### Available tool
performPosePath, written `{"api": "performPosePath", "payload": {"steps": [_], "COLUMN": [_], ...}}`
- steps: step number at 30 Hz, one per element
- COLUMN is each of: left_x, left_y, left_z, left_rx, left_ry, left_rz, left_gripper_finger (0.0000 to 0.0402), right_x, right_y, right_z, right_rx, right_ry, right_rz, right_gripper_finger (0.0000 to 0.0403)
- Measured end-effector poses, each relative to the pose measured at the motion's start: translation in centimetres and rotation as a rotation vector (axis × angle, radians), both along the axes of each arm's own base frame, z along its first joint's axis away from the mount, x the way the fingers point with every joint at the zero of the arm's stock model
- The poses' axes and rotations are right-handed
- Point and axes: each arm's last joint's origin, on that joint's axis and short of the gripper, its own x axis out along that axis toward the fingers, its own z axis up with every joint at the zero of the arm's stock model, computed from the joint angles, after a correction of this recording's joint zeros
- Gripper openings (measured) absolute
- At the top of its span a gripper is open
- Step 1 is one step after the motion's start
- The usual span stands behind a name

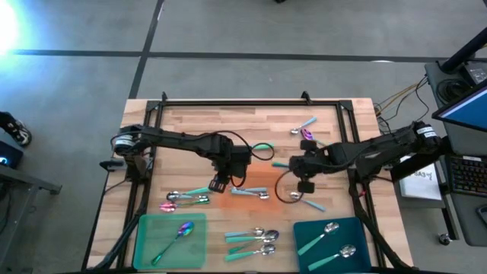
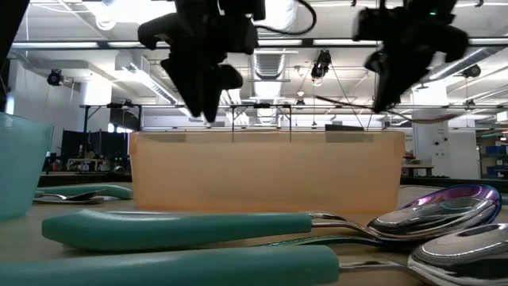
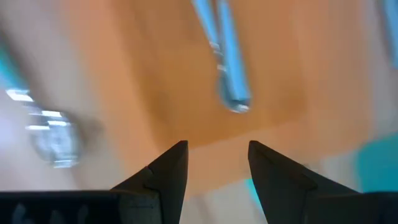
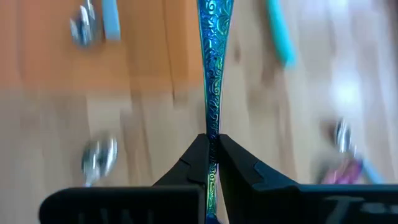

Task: Sort silverware by color (type)
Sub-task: Put the violet spoon into the green bin

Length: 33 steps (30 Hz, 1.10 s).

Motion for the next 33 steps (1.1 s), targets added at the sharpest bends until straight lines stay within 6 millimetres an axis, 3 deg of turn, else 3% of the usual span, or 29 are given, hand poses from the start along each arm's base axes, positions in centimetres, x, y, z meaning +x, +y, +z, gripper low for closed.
{"api": "performPosePath", "payload": {"steps": [7,14,24,29,33], "left_x": [-0.6,-1.2,0.1,0.2,0.1], "left_y": [1.4,4.3,4.7,5.1,5.2], "left_z": [2.9,5.5,4.6,3.9,3.6], "left_rx": [0.216,0.325,0.266,0.339,0.296], "left_ry": [-0.146,-0.352,-0.814,-1.044,-1.245], "left_rz": [0.063,0.486,0.661,0.795,0.863], "left_gripper_finger": [0.0152,0.0152,0.0152,0.0152,0.0152], "right_x": [2.1,3.3,3.6,3.8,4.0], "right_y": [-2.1,-5.5,-10.2,-10.4,-10.2], "right_z": [1.1,2.4,3.3,3.5,3.6], "right_rx": [-0.069,-0.110,-0.177,-0.198,-0.222], "right_ry": [-0.187,-0.363,-0.566,-0.629,-0.676], "right_rz": [0.073,-0.035,-0.202,-0.191,-0.156], "right_gripper_finger": [0.0013,0.0013,0.0013,0.0013,0.0013]}}
